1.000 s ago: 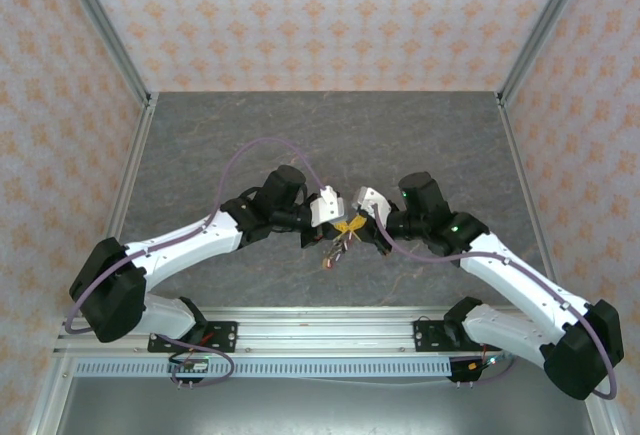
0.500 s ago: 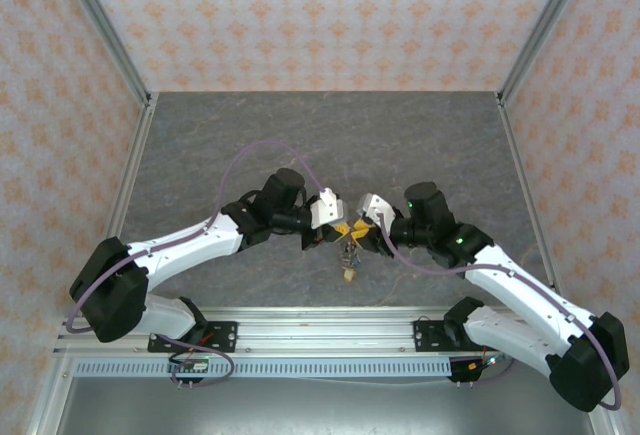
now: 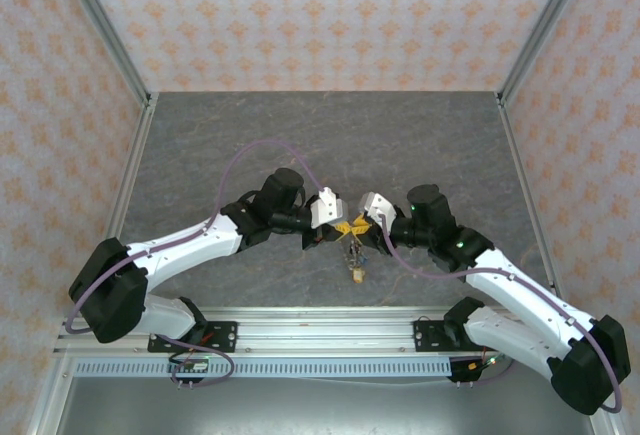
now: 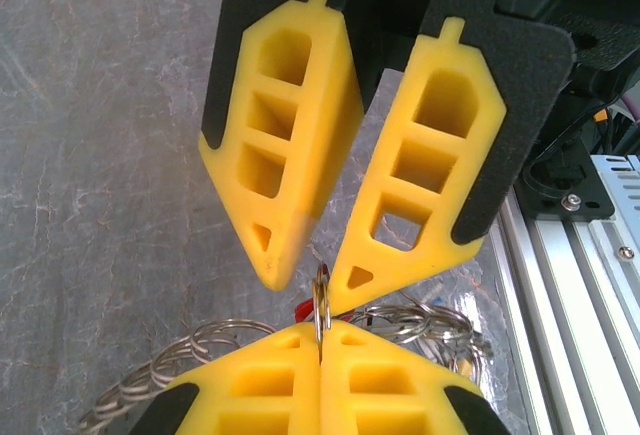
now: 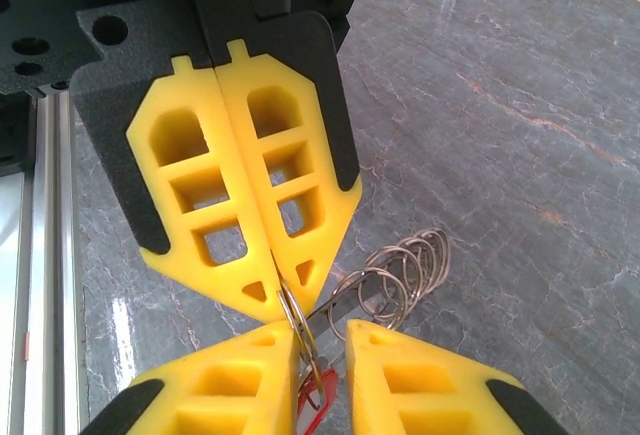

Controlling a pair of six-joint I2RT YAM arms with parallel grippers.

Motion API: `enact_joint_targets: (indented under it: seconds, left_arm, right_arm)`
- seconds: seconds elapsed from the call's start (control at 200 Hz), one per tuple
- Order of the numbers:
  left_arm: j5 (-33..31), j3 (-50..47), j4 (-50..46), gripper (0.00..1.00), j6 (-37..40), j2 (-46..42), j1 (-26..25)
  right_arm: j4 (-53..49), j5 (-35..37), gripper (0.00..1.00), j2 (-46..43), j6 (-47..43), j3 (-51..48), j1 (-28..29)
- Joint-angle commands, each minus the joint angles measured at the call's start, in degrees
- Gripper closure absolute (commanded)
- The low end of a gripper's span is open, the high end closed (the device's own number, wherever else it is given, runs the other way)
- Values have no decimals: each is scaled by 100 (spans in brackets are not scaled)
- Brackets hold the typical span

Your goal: Put the keys on the keyring

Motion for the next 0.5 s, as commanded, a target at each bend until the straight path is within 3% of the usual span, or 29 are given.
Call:
enact_joint_targets:
  seconds: [0.0,0.33,0.495]
  left_arm:
    - [201,20,299,100,-20,-198,-17]
    - [-113,10,312,100,-91,-260,-17]
    - [-269,50,164,100,37,-294,-17]
  right_arm:
    - [137,-15,84,-84,-46,-71,-63]
    - [233,-55,100,-32,40,-66,-66]
    - [255,-22,100,-66,38,-42,-71]
